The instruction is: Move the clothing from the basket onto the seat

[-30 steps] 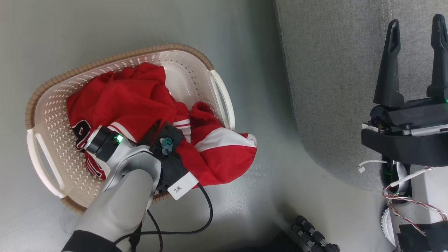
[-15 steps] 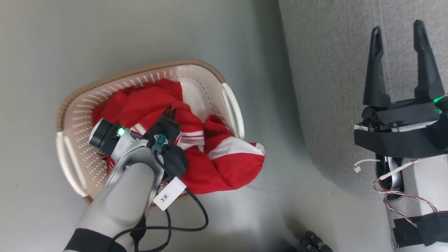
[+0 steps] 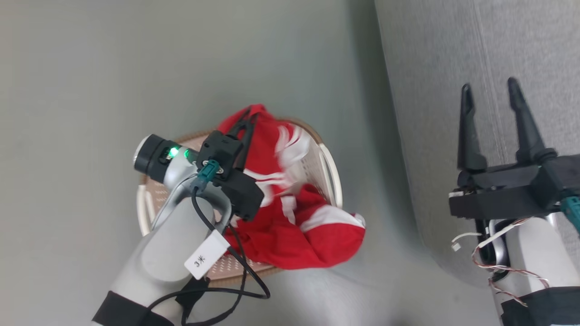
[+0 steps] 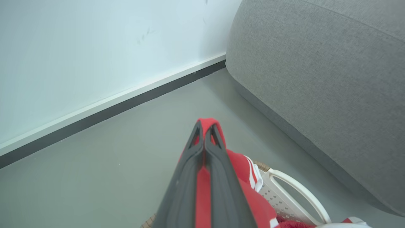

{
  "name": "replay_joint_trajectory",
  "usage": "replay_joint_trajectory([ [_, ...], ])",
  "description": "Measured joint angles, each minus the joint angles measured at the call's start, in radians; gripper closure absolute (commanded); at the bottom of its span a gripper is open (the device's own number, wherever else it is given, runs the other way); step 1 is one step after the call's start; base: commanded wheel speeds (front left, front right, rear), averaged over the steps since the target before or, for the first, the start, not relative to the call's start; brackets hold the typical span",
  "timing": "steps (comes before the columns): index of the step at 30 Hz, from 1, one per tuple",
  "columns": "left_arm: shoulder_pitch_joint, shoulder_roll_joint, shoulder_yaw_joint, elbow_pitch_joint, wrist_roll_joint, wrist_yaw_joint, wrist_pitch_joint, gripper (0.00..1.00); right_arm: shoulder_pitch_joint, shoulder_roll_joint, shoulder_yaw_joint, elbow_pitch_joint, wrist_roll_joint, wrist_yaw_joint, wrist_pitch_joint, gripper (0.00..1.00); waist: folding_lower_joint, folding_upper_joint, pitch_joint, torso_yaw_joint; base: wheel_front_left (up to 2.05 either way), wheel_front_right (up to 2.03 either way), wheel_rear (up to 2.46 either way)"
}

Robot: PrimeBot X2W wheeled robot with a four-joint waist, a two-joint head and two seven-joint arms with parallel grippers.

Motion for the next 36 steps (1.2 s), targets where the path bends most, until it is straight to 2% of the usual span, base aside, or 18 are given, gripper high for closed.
replay_joint_trajectory([
  [4,0.002,0.000,-0.017,-0.035,-0.011,-0.008,0.000,1.00,0.001,0.004,0.012,0.028,0.005,0.006,0.000,0.00,-0.0001,0.0000,-0.044,0.020,0.00,0.00,0.00],
  [15,-0.029,-0.003,-0.038,-0.097,-0.052,-0.015,0.000,1.00,0.006,0.004,0.051,0.126,0.005,0.051,0.000,0.00,-0.0001,0.0000,-0.211,0.074,0.00,0.00,0.00],
  [26,-0.096,-0.007,0.010,-0.047,-0.143,-0.015,0.000,1.00,-0.002,0.010,0.131,0.251,0.005,0.096,0.000,0.00,-0.0001,-0.0001,-0.381,0.098,0.00,0.00,0.00],
  [36,-0.096,-0.009,-0.087,-0.015,-0.239,0.001,0.011,1.00,-0.003,0.031,0.262,0.371,0.016,0.120,0.000,0.00,-0.0001,0.0000,-0.533,0.104,0.00,0.00,0.00],
])
